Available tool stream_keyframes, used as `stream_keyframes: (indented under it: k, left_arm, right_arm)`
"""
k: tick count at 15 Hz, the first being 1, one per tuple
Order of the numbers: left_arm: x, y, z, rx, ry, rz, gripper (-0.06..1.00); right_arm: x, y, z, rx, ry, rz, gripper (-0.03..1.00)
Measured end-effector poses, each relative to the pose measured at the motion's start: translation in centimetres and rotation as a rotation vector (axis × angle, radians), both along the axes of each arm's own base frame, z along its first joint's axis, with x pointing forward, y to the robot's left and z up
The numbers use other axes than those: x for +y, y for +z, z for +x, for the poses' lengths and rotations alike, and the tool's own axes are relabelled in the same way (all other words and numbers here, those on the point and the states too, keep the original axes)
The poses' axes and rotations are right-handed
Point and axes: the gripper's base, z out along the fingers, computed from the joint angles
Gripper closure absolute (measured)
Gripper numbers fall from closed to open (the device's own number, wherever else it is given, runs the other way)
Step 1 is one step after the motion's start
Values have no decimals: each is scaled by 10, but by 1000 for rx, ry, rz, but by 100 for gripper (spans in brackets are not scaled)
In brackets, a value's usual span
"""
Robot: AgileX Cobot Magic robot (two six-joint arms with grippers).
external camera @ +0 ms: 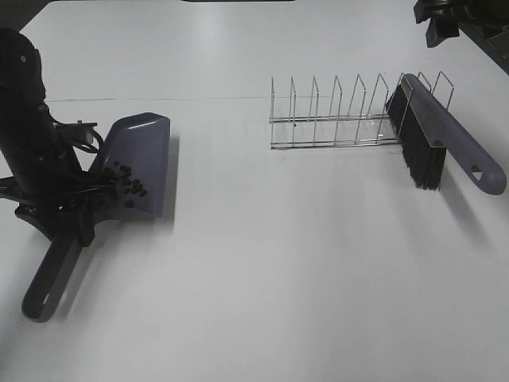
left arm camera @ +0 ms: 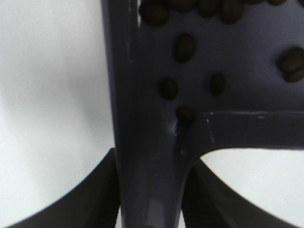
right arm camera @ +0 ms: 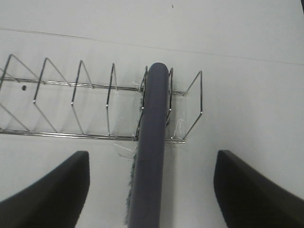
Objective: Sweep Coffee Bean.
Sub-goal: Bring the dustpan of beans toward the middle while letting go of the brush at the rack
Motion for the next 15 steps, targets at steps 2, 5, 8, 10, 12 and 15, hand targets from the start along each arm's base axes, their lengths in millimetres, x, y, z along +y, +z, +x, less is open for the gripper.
stream_keyframes:
  k: [2, 5, 8, 10, 12, 15]
  left_arm:
    - [-3, -5, 8, -4, 2, -6, 61]
    - [-23, -15, 27, -14, -34, -14, 61]
    - [-35, -26, 33, -4, -45, -19, 61]
    - [-36, -26, 34, -9, -7, -18, 61]
    - [-37, -25, 36, -22, 22, -17, 61]
    - [-37, -26, 38, -37, 29, -20, 61]
  right_arm:
    - [2, 13, -14, -21, 30, 12, 33]
    - [1, 14, -50, -2, 51, 10, 33]
    - [-1, 7, -78, 10, 54, 11, 33]
    - [-1, 6, -93, -6, 56, 14, 33]
    - [-2, 10, -103, -24, 56, 16, 33]
    - [-2, 20, -116, -60, 50, 38, 33]
